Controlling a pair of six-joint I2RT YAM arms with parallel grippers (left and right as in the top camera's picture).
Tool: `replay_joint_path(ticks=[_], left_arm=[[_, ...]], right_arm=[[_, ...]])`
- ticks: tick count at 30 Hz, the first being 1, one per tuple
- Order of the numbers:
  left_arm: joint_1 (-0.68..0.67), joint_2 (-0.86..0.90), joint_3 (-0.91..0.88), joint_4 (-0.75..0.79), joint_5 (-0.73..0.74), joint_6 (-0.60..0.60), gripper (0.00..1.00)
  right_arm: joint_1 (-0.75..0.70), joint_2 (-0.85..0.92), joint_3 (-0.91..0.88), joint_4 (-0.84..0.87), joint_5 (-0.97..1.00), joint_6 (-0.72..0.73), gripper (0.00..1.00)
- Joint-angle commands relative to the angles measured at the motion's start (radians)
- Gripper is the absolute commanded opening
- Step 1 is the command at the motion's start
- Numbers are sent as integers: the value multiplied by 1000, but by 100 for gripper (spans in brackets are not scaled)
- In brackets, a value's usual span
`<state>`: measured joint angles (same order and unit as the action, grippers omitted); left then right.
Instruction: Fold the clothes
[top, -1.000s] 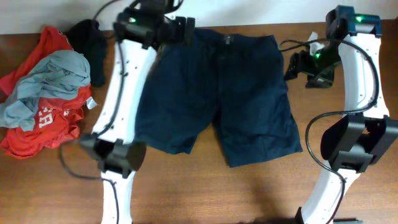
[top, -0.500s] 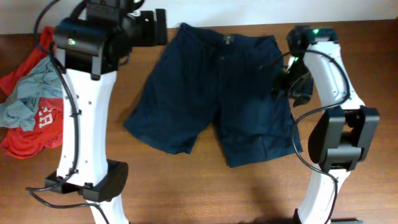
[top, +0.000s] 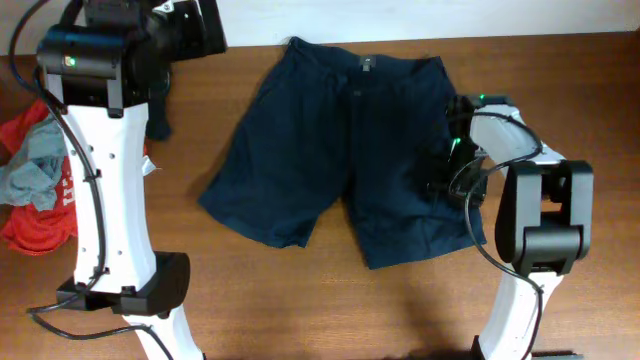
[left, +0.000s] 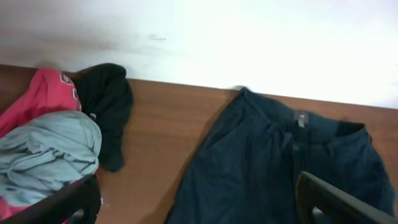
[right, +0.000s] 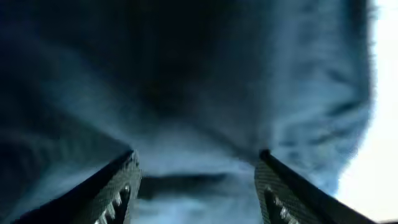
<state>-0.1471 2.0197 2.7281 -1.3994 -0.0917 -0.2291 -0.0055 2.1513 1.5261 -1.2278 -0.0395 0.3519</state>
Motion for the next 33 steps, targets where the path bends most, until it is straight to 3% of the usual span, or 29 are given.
replay_joint_path(ticks=[1, 12, 20, 27, 33], left_arm=[[6, 11, -1, 28, 24, -9, 99], [6, 16, -1, 60, 16, -9, 99], [35, 47, -1, 61, 17, -9, 99], [81, 104, -1, 61, 69, -10, 99], [84, 117, -1, 69, 157, -5, 98]], right_arm=[[34, -19, -79, 51, -28, 32, 62], [225, -19, -210, 187, -27, 47, 62], [403, -65, -210, 140, -32, 76, 62], [535, -214, -209, 106, -35, 120, 63], [504, -433, -192, 156, -6, 136, 63]])
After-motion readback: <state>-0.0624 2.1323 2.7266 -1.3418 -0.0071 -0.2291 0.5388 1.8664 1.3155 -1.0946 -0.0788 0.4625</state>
